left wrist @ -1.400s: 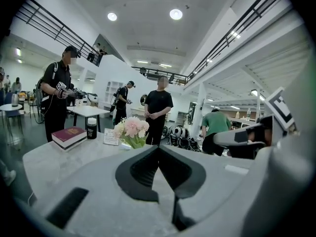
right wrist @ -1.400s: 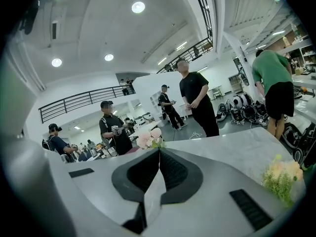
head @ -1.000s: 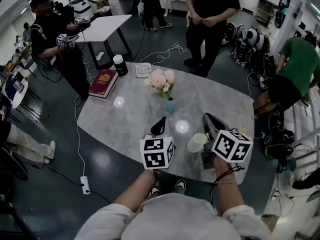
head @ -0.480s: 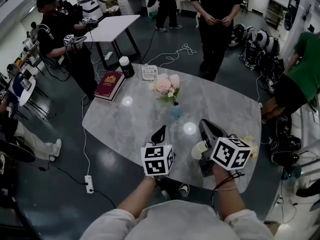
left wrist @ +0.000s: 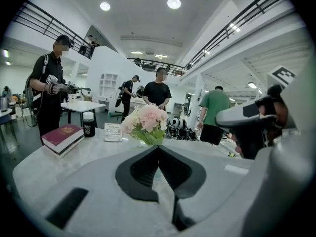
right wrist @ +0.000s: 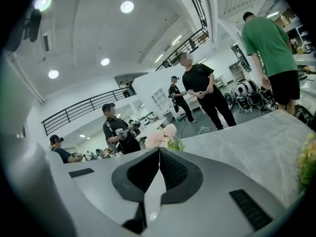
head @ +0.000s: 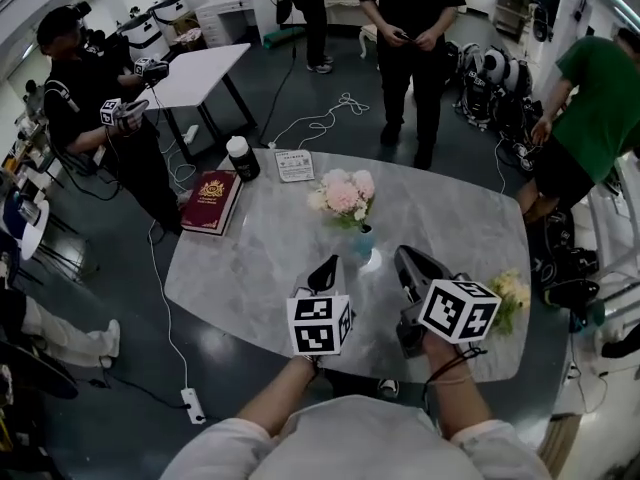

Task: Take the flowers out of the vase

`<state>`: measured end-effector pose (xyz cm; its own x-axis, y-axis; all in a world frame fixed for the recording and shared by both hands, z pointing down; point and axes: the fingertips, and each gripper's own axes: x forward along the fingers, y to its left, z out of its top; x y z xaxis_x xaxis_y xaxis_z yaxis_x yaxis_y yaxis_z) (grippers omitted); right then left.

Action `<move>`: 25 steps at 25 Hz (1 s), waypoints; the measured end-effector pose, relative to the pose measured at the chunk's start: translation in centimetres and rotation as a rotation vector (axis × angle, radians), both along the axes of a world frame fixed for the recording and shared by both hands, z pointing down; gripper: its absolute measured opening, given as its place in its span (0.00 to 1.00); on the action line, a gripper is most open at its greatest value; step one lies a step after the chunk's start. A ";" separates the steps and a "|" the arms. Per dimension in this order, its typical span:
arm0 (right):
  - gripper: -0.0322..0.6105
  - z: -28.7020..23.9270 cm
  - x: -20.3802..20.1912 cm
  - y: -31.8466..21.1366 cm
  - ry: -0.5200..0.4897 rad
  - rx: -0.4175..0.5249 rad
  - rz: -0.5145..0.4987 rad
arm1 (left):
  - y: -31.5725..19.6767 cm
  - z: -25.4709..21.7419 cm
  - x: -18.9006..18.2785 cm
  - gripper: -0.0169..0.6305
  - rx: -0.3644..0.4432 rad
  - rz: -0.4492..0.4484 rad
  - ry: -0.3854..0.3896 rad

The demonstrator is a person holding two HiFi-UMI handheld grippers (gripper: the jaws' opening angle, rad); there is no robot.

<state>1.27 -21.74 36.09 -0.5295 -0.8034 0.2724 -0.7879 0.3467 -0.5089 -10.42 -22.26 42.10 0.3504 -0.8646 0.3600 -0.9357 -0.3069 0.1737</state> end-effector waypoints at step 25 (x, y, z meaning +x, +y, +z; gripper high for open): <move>0.06 4.3 -4.1 -0.2 0.040 -0.074 0.300 | -2.6 3.6 -2.1 0.04 -0.083 0.336 0.046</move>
<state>-2.85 -21.98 40.40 -0.2597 -0.8993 0.3519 -0.8692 0.0589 -0.4910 -12.53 -24.91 45.71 0.6279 -0.6666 0.4016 -0.7755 -0.5793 0.2510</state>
